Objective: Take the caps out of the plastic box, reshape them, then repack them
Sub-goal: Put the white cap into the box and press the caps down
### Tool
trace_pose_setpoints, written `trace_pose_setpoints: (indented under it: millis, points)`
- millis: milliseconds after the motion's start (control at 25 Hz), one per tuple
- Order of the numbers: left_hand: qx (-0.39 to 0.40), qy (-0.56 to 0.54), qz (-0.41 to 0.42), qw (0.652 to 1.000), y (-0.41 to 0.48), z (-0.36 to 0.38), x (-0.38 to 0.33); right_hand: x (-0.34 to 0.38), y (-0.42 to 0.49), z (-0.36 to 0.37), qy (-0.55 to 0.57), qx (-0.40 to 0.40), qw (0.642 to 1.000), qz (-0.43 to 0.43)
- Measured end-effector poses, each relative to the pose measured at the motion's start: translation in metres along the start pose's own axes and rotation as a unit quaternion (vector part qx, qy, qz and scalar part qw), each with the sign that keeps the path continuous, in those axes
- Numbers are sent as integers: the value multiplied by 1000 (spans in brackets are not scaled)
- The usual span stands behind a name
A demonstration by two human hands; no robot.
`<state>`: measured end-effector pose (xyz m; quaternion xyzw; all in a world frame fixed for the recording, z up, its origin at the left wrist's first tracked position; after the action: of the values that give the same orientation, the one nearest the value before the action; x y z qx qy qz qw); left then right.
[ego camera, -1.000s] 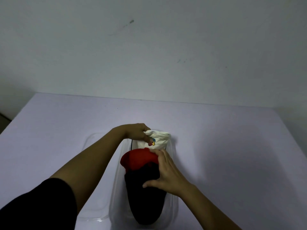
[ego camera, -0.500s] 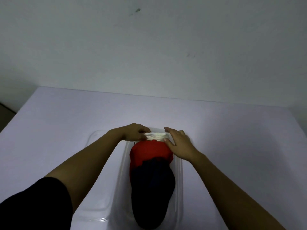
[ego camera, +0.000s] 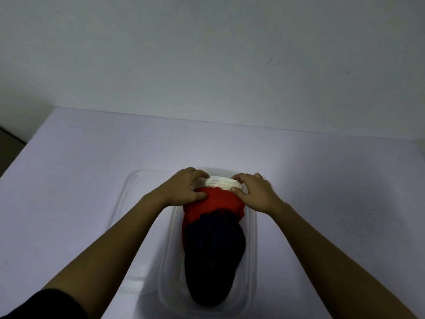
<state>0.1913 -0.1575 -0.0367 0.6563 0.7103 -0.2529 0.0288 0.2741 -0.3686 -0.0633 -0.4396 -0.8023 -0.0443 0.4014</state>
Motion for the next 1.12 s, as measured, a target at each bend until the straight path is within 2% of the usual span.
trace_pose_setpoints:
  millis: [280, 360, 480, 520, 600, 680, 720, 920, 1040, 1120]
  points:
    - [-3, 15, -55, 998, -14, 23, 2, -3, 2, 13, -53, -61, 996, 28]
    - [-57, 19, -67, 996, -23, 26, 0, 0, -6, 15, -26, -90, 995, 17]
    - [-167, -63, -55, 982, -51, 18, -3, 4, -38, 14, 56, -178, 982, -30]
    - [-169, -94, -42, 980, -64, 18, -2, 4, -53, 16, 91, -173, 980, -27]
    - [-95, -128, -15, 987, -90, 27, -3, 7, -83, 26, 145, -87, 986, -4]
    - [-4, -124, -2, 992, -101, 45, -4, 7, -98, 41, 147, 3, 989, -5]
    - [11, -109, -5, 994, -102, 49, -4, 8, -101, 47, 139, 17, 990, -7]
    - [-16, -43, -84, 995, -92, 52, -7, 20, -88, 44, 114, -48, 992, 33]
    - [-37, 0, -116, 993, -91, 60, -15, 21, -85, 46, 66, -5, 996, 59]
    - [-73, -41, -114, 990, -91, 64, -22, 20, -86, 46, 60, 2, 997, 53]
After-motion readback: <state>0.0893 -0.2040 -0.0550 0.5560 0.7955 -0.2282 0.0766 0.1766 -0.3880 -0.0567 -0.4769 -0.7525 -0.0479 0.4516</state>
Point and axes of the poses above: each hand's wrist, its own y-axis towards the middle knuckle, its own z-axis out of the palm, x = y × z, the point moved 1 cm from there along y, towards the middle knuckle, and after that the axes turned 14 degrees about y, right-handed, at the moved point
